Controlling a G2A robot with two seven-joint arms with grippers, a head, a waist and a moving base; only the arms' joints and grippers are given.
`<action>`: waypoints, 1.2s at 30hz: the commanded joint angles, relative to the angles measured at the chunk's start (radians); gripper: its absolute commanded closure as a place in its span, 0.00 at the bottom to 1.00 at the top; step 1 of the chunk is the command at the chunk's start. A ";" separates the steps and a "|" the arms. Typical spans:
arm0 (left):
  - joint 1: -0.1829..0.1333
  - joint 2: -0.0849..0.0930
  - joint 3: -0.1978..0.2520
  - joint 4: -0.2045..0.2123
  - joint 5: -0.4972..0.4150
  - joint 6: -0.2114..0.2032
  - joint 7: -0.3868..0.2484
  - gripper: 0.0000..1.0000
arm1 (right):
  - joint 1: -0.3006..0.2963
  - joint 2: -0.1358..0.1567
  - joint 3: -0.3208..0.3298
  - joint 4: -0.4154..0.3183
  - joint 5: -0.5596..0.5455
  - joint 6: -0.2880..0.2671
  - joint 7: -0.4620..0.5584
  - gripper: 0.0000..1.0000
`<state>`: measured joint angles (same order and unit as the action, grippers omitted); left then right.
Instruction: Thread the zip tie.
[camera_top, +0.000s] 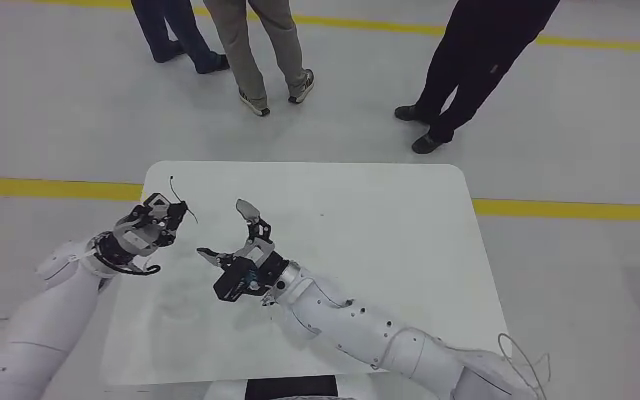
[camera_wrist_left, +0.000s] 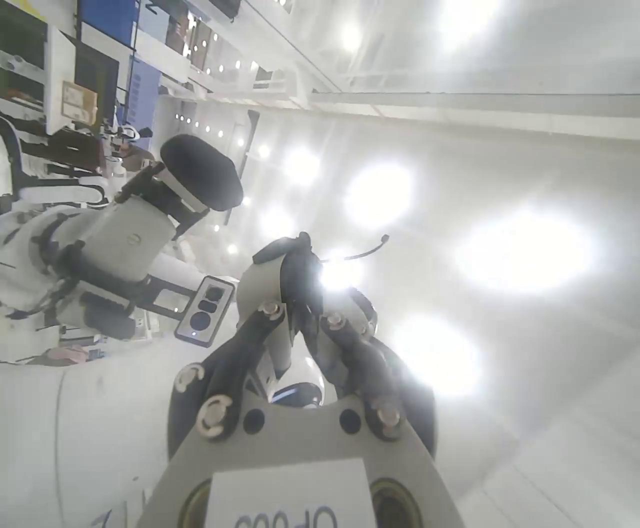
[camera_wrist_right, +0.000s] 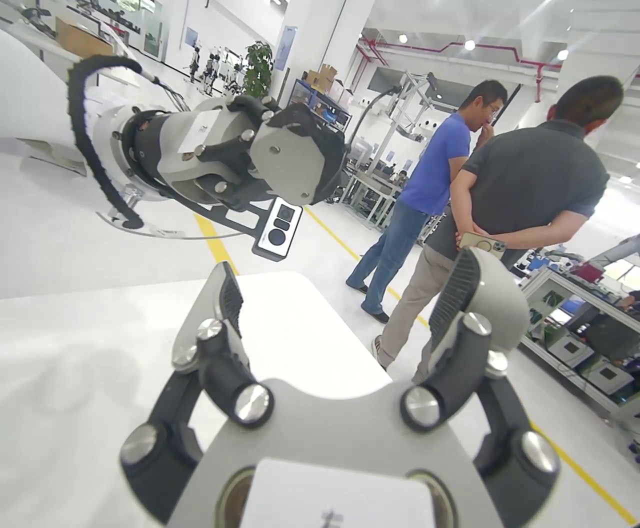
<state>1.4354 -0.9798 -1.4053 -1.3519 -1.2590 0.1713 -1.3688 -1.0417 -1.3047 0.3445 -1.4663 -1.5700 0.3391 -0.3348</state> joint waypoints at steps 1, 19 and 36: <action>0.003 -0.002 0.006 -0.004 -0.020 0.020 0.018 1.00 | 0.003 0.001 0.007 0.000 0.000 0.001 -0.008 0.00; -0.002 -0.005 0.024 0.014 -0.042 0.096 0.015 1.00 | 0.060 -0.007 -0.018 0.005 0.000 0.001 -0.020 0.73; -0.002 -0.005 0.024 0.014 -0.042 0.096 0.015 1.00 | 0.072 -0.020 -0.041 0.008 0.000 0.001 -0.032 0.75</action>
<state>1.4334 -0.9851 -1.3810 -1.3383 -1.3011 0.2674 -1.3540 -0.9716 -1.3238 0.3057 -1.4583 -1.5700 0.3400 -0.3665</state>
